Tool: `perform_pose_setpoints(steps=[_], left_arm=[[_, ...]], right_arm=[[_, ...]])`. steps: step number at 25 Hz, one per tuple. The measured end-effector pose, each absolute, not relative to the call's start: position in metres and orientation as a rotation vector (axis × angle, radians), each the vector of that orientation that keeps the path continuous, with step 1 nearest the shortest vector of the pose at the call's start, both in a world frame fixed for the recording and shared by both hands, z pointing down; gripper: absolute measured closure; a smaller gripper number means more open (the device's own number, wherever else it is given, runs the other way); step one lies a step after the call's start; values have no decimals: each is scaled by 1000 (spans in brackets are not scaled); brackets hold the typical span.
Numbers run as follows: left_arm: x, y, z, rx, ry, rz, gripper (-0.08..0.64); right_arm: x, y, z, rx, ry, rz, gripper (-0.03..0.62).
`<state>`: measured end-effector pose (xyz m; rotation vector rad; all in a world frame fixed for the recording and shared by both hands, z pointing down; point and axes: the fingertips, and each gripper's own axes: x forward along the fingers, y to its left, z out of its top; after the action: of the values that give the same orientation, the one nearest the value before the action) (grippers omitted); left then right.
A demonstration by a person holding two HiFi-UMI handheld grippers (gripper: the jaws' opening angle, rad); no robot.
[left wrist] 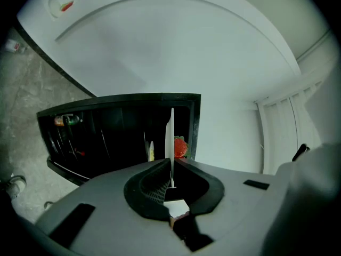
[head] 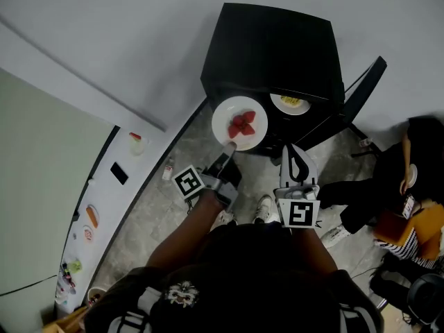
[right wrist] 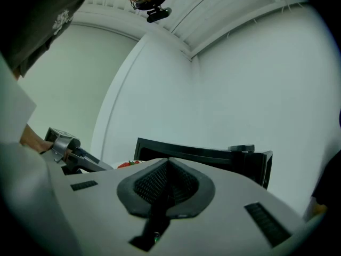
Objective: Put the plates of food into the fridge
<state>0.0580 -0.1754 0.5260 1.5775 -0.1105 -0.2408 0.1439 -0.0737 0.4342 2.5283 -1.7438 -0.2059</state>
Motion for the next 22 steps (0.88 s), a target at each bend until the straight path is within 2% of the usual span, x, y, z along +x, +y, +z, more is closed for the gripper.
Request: perform_pose_setpoints(steps=[11,22], left_arm=[[99,-210,589,1588,-178,-193,523],[129,-233,589,1606,-220,-240,523]], right_arm=[[139,-70,464,2517,-1744,-81,568],[160,-72,470,2544,-1692,-50,568]])
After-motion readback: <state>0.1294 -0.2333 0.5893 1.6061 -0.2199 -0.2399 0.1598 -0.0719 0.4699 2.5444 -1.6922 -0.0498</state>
